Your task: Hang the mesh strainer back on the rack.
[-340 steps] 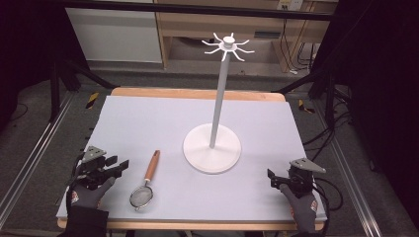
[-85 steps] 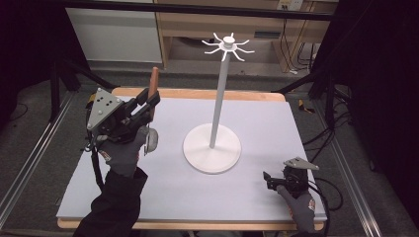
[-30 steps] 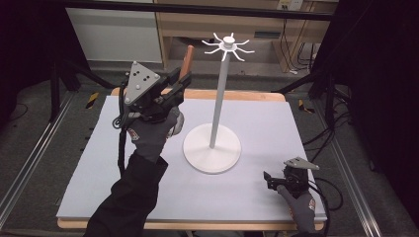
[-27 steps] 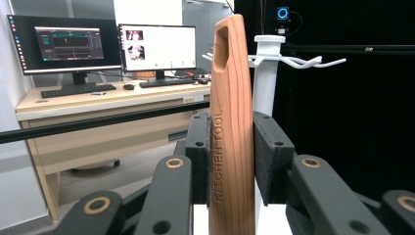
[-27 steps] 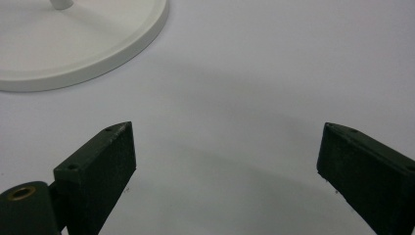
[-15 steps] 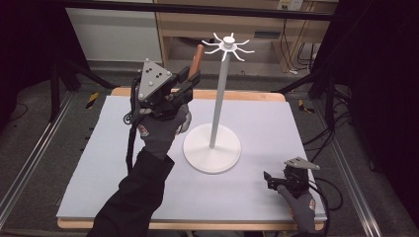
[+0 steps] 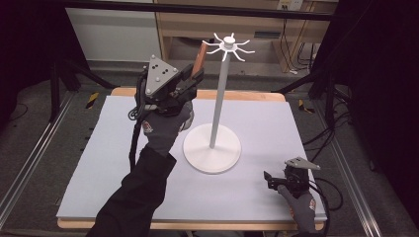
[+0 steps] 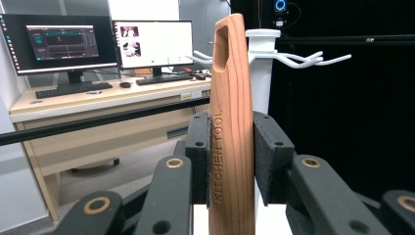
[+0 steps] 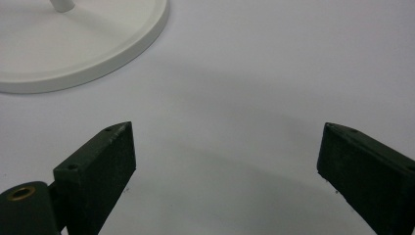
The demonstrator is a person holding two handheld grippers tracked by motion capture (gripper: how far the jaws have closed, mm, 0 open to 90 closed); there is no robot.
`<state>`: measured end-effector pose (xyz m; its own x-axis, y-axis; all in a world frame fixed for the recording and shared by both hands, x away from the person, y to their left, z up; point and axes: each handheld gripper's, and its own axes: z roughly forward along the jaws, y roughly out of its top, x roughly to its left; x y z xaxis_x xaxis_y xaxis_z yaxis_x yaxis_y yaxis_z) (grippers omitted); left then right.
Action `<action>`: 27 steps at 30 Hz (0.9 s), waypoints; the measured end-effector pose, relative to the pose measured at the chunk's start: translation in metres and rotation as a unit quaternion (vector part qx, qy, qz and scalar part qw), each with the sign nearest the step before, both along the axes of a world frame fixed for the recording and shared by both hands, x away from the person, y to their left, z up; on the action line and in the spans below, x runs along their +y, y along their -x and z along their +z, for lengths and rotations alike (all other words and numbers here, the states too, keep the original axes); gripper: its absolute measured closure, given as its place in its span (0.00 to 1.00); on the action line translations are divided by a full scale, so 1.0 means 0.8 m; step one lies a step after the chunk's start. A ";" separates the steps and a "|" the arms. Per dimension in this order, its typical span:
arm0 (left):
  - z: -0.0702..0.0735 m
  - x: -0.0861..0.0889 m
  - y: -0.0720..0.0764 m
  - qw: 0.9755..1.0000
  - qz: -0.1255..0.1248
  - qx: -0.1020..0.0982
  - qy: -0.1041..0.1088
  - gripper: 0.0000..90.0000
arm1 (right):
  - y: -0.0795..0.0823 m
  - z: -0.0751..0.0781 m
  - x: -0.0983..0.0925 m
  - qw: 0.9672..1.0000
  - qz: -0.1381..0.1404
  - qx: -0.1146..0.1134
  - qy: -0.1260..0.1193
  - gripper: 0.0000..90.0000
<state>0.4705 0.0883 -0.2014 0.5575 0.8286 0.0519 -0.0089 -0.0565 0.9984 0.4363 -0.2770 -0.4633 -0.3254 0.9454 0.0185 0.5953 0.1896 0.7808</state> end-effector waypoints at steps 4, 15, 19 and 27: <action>-0.001 -0.002 -0.002 1.000 0.001 0.001 -0.004 0.78 | 0.000 0.000 0.000 1.000 -0.001 0.001 -0.001 0.09; -0.002 -0.015 -0.009 1.000 0.001 0.004 -0.012 0.78 | 0.000 0.000 0.000 1.000 -0.003 0.000 -0.001 0.09; -0.002 -0.016 -0.011 1.000 0.002 0.005 -0.010 0.78 | 0.000 0.001 -0.001 1.000 -0.002 0.000 -0.002 0.09; -0.003 -0.019 -0.012 1.000 0.008 0.004 -0.017 0.78 | 0.000 0.000 0.000 1.000 -0.003 0.001 -0.002 0.08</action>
<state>0.4802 0.0735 -0.2035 0.5455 0.8347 0.0753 0.0004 -0.0901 0.9959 0.4362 -0.2770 -0.4632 -0.3194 0.9473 0.0237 0.5984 0.1823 0.7801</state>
